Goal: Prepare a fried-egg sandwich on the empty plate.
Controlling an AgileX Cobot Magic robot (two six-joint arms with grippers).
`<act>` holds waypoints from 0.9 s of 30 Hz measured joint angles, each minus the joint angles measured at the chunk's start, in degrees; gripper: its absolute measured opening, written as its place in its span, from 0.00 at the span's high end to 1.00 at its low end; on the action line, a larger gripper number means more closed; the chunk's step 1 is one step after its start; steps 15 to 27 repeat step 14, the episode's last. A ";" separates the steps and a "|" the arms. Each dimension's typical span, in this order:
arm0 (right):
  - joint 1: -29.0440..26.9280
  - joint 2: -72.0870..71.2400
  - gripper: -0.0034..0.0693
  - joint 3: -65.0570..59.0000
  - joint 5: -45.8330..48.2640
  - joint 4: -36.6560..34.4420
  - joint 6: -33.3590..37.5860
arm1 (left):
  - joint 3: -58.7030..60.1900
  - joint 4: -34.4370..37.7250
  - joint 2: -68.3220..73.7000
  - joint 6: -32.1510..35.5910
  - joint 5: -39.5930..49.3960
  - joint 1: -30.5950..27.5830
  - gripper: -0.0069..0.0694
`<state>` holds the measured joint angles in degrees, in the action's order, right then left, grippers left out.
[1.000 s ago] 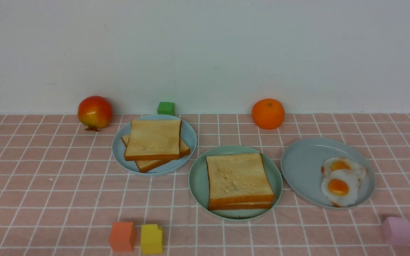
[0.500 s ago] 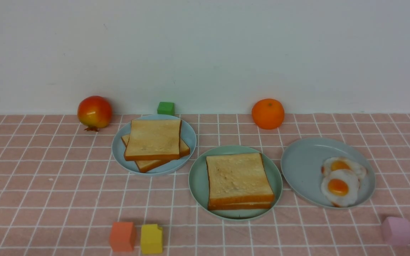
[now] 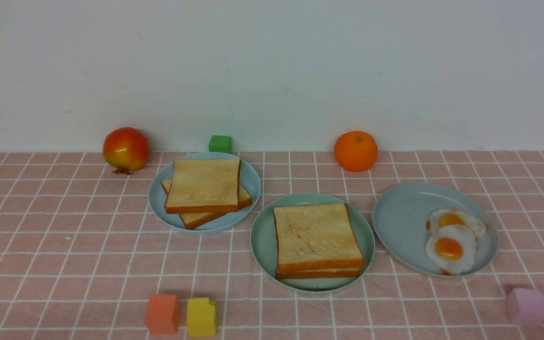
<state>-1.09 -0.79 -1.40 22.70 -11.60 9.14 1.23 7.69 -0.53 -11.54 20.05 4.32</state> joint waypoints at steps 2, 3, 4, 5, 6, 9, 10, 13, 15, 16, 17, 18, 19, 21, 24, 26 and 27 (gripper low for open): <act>0.00 0.00 0.75 0.00 0.00 0.00 0.00 | 0.00 0.00 0.00 0.00 0.00 0.00 0.88; 0.00 0.00 0.74 0.00 0.00 0.00 0.00 | 0.00 0.00 0.00 0.00 0.00 0.00 0.88; 0.00 0.00 0.74 0.00 0.00 0.00 0.00 | 0.00 0.00 0.00 0.00 0.00 0.00 0.88; 0.00 0.00 0.74 0.00 0.00 0.00 0.00 | 0.00 0.00 0.00 0.00 0.00 0.00 0.88; 0.00 0.00 0.74 0.00 0.00 0.00 0.00 | 0.00 0.00 0.00 0.00 0.00 0.00 0.88; 0.00 0.00 0.74 0.00 0.00 0.00 0.00 | 0.00 0.00 0.00 0.00 0.00 0.00 0.87; 0.00 0.00 0.74 0.00 0.00 0.00 0.00 | 0.00 0.00 0.00 0.00 0.00 0.00 0.87; 0.00 0.00 0.74 0.00 0.00 0.00 0.00 | 0.00 0.00 0.00 0.00 0.00 0.00 0.87; 0.00 0.00 0.73 0.00 0.00 0.00 0.00 | 0.00 0.00 0.00 0.00 0.00 0.00 0.87; 0.00 0.00 0.73 0.00 0.00 0.00 0.00 | 0.00 0.00 0.00 0.00 0.00 0.00 0.87; 0.00 0.00 0.73 0.00 0.00 0.00 0.00 | 0.00 0.00 0.00 0.00 0.00 0.00 0.87; 0.00 0.00 0.73 0.00 0.00 0.00 0.00 | 0.00 0.00 0.00 0.00 0.00 0.00 0.87; 0.00 0.00 0.73 0.00 0.00 0.00 0.00 | 0.00 0.00 0.00 0.00 0.00 0.00 0.87; 0.00 0.00 0.73 0.00 0.00 0.00 0.00 | 0.00 0.00 0.00 0.00 0.00 0.00 0.87; 0.00 0.00 0.73 0.00 0.00 0.00 0.00 | 0.00 0.00 0.00 0.00 0.00 0.00 0.87; 0.00 0.00 0.73 0.00 0.00 0.00 0.00 | 0.00 0.00 0.00 0.00 0.00 0.00 0.87; 0.00 0.00 0.73 0.00 0.00 0.00 0.00 | 0.00 0.00 0.00 0.00 0.00 0.00 0.87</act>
